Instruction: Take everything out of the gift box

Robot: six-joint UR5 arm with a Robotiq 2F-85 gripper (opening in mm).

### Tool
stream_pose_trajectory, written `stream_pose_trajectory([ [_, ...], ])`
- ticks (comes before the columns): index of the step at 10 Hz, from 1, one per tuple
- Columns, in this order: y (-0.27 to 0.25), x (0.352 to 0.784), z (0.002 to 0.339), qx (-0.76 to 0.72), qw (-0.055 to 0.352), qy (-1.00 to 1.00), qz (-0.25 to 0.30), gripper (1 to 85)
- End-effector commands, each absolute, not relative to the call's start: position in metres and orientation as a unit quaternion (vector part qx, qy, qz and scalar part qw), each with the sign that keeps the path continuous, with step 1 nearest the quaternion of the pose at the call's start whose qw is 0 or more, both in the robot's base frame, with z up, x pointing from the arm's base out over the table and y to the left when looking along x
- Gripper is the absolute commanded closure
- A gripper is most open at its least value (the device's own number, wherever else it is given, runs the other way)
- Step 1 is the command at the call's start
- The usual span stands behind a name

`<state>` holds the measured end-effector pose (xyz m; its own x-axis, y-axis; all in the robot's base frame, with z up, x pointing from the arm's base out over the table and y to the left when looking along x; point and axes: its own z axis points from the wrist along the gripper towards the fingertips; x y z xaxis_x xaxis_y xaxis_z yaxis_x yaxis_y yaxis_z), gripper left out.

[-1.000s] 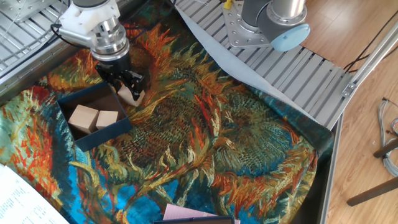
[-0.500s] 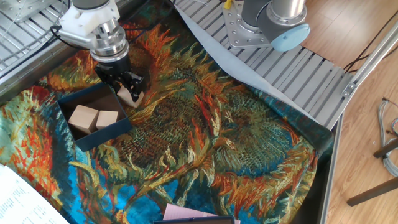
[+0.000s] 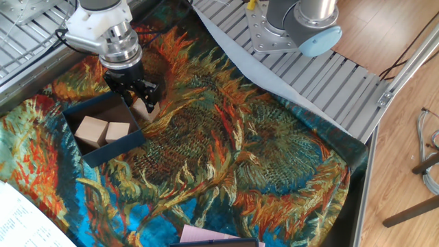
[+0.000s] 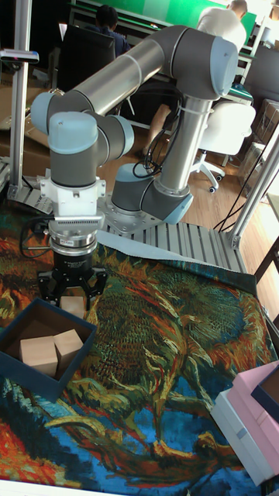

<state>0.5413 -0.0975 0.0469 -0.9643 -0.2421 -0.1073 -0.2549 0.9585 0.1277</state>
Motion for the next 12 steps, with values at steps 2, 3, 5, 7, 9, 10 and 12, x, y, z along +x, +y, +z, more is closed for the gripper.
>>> stream_pose_trajectory([
  [2,-0.101,0.553,0.081,-0.129,0.040,0.988,0.076,28.0],
  [3,-0.107,0.559,0.086,-0.137,0.040,0.987,0.070,28.0],
  [5,-0.116,0.565,0.092,-0.147,0.046,0.986,0.070,28.0],
  [7,-0.129,0.572,0.095,-0.170,0.045,0.983,0.056,28.0],
  [9,-0.136,0.586,0.088,-0.199,0.057,0.977,0.041,28.0],
  [10,-0.135,0.593,0.085,-0.211,0.065,0.975,0.039,28.0],
  [12,-0.131,0.601,0.079,-0.224,0.070,0.971,0.044,28.0],
])
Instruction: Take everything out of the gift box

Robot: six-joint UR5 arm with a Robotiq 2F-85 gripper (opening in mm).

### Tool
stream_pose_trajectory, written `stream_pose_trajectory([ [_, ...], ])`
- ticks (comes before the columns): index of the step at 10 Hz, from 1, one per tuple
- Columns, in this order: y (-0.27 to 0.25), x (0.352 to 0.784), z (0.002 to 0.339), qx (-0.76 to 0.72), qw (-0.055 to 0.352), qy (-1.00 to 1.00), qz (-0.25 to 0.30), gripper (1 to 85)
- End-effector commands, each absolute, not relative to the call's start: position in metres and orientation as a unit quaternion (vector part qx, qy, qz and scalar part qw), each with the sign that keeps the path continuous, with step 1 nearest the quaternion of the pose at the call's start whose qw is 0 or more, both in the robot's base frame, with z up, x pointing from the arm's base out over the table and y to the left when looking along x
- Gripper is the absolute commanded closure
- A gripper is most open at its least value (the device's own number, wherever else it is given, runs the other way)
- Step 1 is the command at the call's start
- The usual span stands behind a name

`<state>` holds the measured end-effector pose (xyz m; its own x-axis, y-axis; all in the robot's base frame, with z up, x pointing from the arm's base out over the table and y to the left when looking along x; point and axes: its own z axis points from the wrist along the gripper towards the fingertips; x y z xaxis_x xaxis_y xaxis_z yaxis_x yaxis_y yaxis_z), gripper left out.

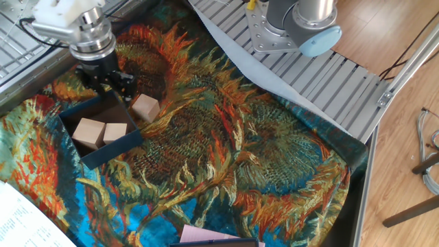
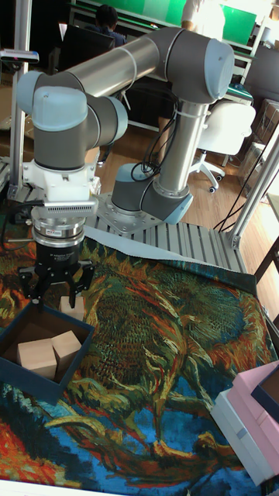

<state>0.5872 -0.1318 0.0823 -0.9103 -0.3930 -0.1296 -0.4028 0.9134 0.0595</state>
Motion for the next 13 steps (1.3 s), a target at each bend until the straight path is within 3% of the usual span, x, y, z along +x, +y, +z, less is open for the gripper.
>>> stream_pose_trajectory([
  [1,-0.133,0.604,0.078,-0.225,0.074,0.971,0.042,28.0],
  [7,-0.162,0.625,0.068,-0.263,0.081,0.961,0.010,26.3],
  [13,-0.153,0.640,0.061,-0.241,0.098,0.965,0.035,17.3],
])
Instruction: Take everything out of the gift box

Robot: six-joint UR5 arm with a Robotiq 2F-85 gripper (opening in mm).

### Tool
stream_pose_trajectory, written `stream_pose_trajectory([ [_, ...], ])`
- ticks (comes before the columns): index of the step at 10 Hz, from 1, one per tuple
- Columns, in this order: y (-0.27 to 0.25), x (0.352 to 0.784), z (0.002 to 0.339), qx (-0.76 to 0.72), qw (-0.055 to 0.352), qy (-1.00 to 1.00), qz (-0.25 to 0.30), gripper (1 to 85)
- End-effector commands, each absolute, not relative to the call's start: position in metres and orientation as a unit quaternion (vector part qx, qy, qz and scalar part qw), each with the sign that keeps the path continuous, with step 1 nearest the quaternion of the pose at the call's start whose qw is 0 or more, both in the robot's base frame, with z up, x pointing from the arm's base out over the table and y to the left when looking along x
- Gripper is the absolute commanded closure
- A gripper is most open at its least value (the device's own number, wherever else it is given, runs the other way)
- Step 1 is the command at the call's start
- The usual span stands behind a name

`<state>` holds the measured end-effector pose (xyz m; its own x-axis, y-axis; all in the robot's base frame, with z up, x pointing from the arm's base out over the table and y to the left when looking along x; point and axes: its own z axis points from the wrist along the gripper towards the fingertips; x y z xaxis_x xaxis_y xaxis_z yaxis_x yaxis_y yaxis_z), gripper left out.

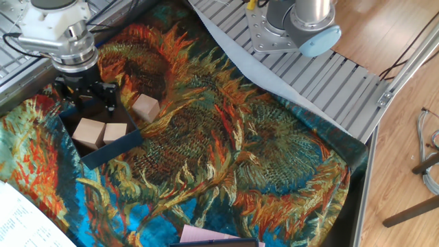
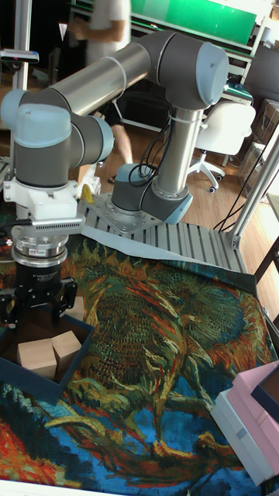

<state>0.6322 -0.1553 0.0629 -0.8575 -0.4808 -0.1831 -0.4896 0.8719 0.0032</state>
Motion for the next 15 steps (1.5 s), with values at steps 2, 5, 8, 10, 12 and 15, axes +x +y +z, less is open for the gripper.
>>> stream_pose_trajectory([
  [2,-0.153,0.646,0.054,-0.233,0.099,0.967,0.032,17.7],
  [5,-0.166,0.660,0.052,-0.189,0.115,0.975,0.005,24.3],
  [8,-0.160,0.674,0.056,-0.122,0.144,0.982,0.022,24.3],
  [10,-0.161,0.675,0.056,-0.128,0.145,0.981,0.017,24.3],
  [12,-0.156,0.682,0.056,-0.142,0.133,0.981,0.017,23.7],
  [15,-0.144,0.687,0.074,-0.145,0.113,0.983,0.028,22.3],
])
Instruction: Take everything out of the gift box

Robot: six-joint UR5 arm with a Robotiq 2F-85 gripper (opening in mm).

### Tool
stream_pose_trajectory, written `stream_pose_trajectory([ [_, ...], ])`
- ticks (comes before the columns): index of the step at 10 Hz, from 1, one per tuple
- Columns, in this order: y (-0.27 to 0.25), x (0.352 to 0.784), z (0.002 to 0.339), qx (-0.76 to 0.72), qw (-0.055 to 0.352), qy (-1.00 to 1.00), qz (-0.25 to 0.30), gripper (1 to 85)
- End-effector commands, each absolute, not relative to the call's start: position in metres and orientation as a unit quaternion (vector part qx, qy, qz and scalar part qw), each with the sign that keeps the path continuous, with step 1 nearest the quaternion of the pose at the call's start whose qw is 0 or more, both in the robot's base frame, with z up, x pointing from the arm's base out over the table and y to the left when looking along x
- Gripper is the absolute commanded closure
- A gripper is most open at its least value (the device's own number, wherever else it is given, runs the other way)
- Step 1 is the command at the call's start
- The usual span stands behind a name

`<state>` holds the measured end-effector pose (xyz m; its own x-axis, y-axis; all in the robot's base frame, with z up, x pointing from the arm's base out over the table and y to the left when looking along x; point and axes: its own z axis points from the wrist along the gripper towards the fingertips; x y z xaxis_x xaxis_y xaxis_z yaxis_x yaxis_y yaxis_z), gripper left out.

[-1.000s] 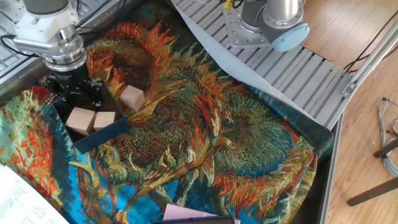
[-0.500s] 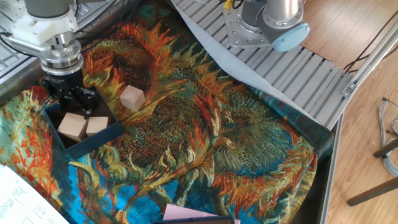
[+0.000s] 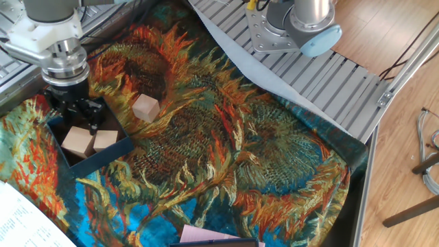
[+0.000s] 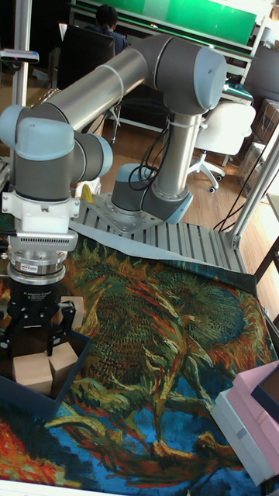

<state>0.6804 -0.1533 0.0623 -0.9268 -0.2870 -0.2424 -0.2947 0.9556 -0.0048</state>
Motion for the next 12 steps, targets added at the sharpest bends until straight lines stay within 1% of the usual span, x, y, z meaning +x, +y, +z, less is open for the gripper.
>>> stream_pose_trajectory([
  [1,-0.144,0.690,0.078,-0.146,0.111,0.983,0.025,21.0],
  [3,-0.143,0.697,0.075,-0.148,0.113,0.982,0.025,20.3],
  [4,-0.144,0.701,0.072,-0.152,0.115,0.981,0.023,18.3],
  [6,-0.148,0.703,0.065,-0.151,0.114,0.982,0.018,18.3],
  [8,-0.143,0.706,0.056,-0.150,0.123,0.981,0.029,17.0],
  [9,-0.137,0.703,0.053,-0.149,0.124,0.980,0.038,14.3],
  [12,-0.139,0.705,0.048,-0.155,0.124,0.980,0.036,13.3],
])
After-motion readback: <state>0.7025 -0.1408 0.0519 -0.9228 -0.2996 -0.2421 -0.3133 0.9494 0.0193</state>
